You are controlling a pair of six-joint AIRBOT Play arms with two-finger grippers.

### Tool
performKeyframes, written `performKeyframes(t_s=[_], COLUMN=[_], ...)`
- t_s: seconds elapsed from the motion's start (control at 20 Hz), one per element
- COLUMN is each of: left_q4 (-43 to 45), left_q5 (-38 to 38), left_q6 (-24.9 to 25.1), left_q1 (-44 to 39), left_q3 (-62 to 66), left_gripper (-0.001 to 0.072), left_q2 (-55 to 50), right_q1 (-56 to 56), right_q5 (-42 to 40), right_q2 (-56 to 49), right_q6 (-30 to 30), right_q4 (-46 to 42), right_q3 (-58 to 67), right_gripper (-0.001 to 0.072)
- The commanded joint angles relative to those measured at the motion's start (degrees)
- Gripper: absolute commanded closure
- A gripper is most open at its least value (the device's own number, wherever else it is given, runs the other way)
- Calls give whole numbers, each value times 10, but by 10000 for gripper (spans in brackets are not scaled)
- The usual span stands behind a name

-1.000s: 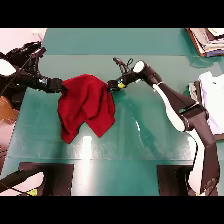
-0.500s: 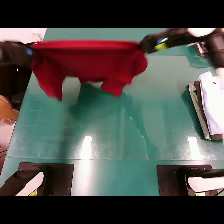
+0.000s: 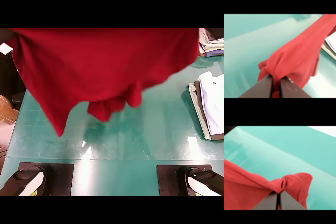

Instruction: Fold the shirts.

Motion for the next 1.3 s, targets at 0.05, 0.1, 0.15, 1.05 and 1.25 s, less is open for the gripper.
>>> performKeyframes(t_s=[0.05,0.1,0.15,1.05,1.25], left_q4=[8,18,25,40,50], left_q5=[-46,-52,-52,259,197], left_q6=[-4,-4,-3,46,46], left_q1=[0,0,0,1,44], left_q3=[-68,-110,-164,-301,-300], left_gripper=[675,675,675,240,158], left_q2=[1,1,0,-338,-318], right_q1=[0,0,0,-25,-44], right_q5=[139,165,178,-124,-46], right_q2=[2,-10,-22,-378,-393], right_q6=[62,75,82,80,79], right_q4=[0,1,2,5,5], right_q3=[-20,-49,-84,-91,-24], right_gripper=[695,695,695,632,323])
